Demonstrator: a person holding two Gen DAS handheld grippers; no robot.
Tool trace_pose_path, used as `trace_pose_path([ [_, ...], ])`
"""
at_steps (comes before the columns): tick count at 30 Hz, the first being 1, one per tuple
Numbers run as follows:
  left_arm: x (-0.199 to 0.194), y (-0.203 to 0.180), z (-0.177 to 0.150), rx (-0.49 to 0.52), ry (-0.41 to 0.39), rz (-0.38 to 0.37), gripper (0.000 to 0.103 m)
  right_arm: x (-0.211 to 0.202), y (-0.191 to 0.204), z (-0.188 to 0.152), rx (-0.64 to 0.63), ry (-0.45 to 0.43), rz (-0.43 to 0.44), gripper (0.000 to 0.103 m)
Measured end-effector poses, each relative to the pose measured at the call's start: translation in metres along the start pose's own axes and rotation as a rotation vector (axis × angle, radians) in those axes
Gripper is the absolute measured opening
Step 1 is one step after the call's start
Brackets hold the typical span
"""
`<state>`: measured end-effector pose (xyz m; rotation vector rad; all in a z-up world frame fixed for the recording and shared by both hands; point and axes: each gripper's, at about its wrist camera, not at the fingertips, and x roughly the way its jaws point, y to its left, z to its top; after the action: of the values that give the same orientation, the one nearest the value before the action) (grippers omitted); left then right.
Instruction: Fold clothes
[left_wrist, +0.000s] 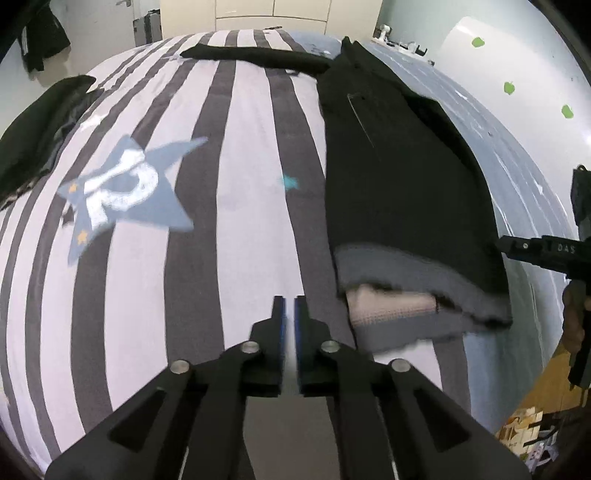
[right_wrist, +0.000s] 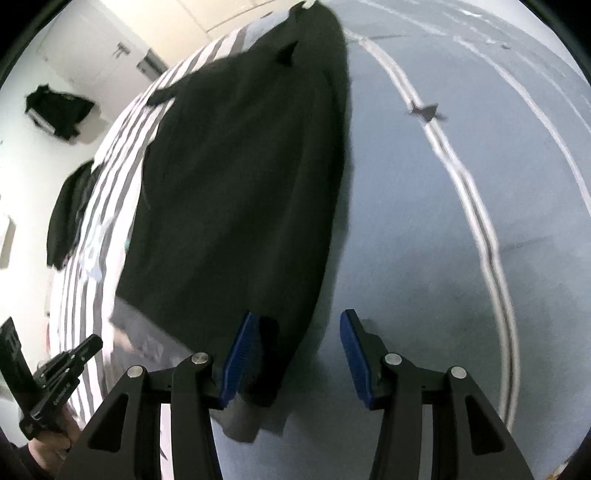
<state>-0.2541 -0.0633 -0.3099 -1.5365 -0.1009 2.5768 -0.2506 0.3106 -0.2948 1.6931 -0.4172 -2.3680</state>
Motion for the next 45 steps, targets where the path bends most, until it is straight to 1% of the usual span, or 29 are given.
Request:
trace_pose_path([
  [1, 0.002, 0.003, 0.008, -0.005, -0.003, -0.006, 0.015, -0.002, 0.001, 0.006, 0.003, -0.012, -0.011, 0.045],
  [2, 0.003, 0.005, 0.016, -0.01, -0.006, -0.012, 0.017, -0.005, 0.004, 0.014, -0.001, -0.023, -0.033, 0.045],
  [4, 0.009, 0.012, 0.031, -0.018, -0.006, -0.02, 0.027, -0.008, 0.009, 0.03, -0.006, -0.045, -0.073, 0.045],
  [6, 0.012, 0.019, 0.048, -0.027, -0.007, -0.018, 0.029, -0.01, 0.017, 0.047, -0.002, -0.064, -0.108, 0.045],
  [8, 0.013, 0.023, 0.066, -0.016, -0.034, -0.014, 0.03, -0.01, 0.022, 0.066, 0.009, -0.083, -0.142, 0.045],
  [9, 0.014, 0.024, 0.075, -0.006, -0.049, -0.011, 0.031, -0.014, 0.016, 0.072, 0.013, -0.1, -0.143, 0.045],
  [12, 0.029, 0.032, 0.109, 0.002, -0.098, -0.007, 0.036, -0.006, 0.026, 0.099, -0.001, -0.157, -0.147, 0.047],
  [13, 0.036, 0.035, 0.12, -0.005, -0.112, -0.004, 0.037, 0.009, 0.041, 0.116, -0.006, -0.171, -0.143, 0.048],
  [14, 0.044, 0.037, 0.132, -0.025, -0.137, 0.0, 0.037, 0.016, 0.045, 0.127, -0.014, -0.186, -0.147, 0.05],
  [15, 0.052, 0.038, 0.144, -0.042, -0.159, 0.007, 0.037, 0.022, 0.045, 0.141, -0.03, -0.195, -0.157, 0.05],
  [19, 0.075, 0.034, 0.188, -0.09, -0.227, 0.049, 0.038, 0.053, 0.041, 0.173, -0.089, -0.214, -0.179, 0.05],
  [22, 0.106, 0.026, 0.226, -0.132, -0.232, 0.061, 0.038, 0.072, 0.036, 0.196, -0.124, -0.234, -0.169, 0.05],
  [25, 0.133, 0.017, 0.258, -0.139, -0.227, 0.065, 0.038, 0.084, 0.032, 0.216, -0.173, -0.246, -0.168, 0.05],
  [27, 0.149, 0.014, 0.28, -0.16, -0.219, 0.039, 0.038, 0.092, 0.032, 0.23, -0.207, -0.253, -0.169, 0.05],
  [29, 0.163, 0.014, 0.302, -0.176, -0.223, 0.02, 0.038, 0.1, 0.034, 0.244, -0.243, -0.265, -0.19, 0.05],
  [32, 0.187, 0.018, 0.335, -0.171, -0.234, -0.006, 0.038, 0.114, 0.033, 0.265, -0.275, -0.265, -0.23, 0.05],
  [33, 0.195, 0.02, 0.345, -0.165, -0.238, -0.017, 0.038, 0.118, 0.029, 0.27, -0.256, -0.257, -0.222, 0.05],
  [35, 0.215, 0.026, 0.365, -0.138, -0.23, -0.003, 0.039, 0.123, 0.017, 0.28, -0.201, -0.248, -0.198, 0.05],
  [38, 0.247, 0.045, 0.381, -0.171, -0.174, 0.003, 0.043, 0.126, 0.01, 0.281, -0.179, -0.242, -0.168, 0.049],
  [40, 0.26, 0.055, 0.387, -0.184, -0.157, -0.012, 0.047, 0.126, 0.014, 0.278, -0.184, -0.246, -0.168, 0.049],
  [43, 0.265, 0.055, 0.399, -0.154, -0.176, -0.012, 0.048, 0.123, 0.023, 0.274, -0.211, -0.257, -0.175, 0.049],
  [45, 0.267, 0.058, 0.406, -0.171, -0.188, -0.025, 0.049, 0.122, 0.033, 0.272, -0.263, -0.268, -0.182, 0.049],
])
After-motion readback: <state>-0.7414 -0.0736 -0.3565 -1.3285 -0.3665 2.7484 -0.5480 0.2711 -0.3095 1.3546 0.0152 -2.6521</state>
